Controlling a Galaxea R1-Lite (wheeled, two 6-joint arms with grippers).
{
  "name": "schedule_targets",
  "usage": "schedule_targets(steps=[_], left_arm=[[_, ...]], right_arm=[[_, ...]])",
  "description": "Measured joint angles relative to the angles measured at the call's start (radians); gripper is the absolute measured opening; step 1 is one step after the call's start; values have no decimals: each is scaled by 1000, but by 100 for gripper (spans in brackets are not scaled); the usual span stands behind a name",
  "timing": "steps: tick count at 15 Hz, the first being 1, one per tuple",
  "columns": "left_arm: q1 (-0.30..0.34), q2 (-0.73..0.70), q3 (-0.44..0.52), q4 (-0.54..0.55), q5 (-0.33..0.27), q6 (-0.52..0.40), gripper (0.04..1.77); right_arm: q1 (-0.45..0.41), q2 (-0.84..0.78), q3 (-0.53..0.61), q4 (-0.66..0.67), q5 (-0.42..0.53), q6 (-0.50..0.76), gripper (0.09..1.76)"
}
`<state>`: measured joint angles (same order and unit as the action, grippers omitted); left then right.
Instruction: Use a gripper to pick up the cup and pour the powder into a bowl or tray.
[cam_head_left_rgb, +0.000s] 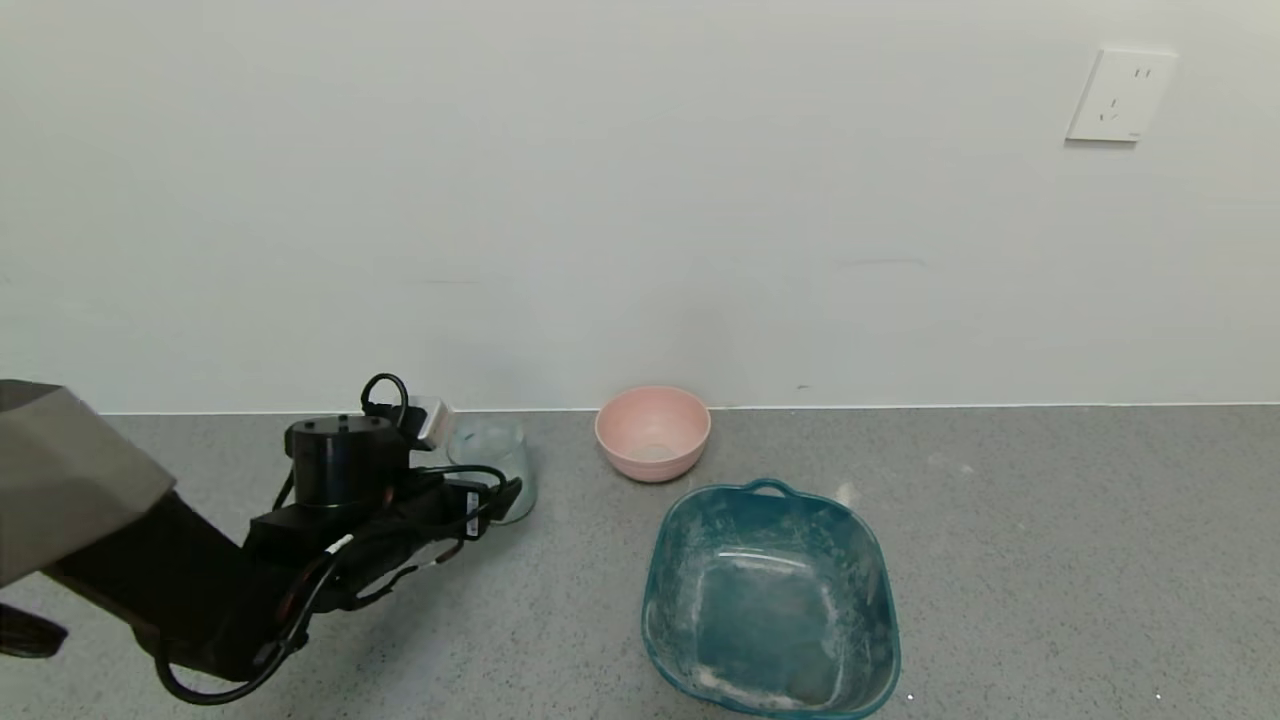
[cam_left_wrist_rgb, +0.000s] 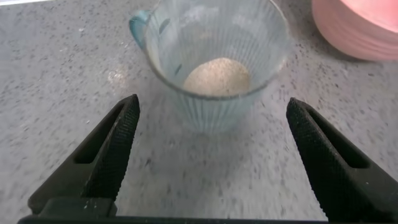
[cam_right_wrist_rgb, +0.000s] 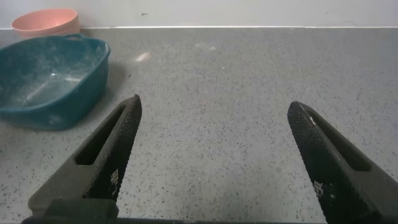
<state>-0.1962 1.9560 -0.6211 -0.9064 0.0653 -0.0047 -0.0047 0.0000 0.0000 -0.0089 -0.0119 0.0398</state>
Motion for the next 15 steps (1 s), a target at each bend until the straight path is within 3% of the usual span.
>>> schedule_targets(steps=[6, 12, 15], left_arm=[[7, -393, -11, 457, 1, 12, 170], [8, -797, 1, 791, 13, 44, 171], [8, -1003, 21, 907, 14, 75, 171]], right_arm=[[0, 0, 0, 0, 0, 0, 171], [0, 0, 0, 0, 0, 0, 171], [0, 0, 0, 0, 0, 0, 171]])
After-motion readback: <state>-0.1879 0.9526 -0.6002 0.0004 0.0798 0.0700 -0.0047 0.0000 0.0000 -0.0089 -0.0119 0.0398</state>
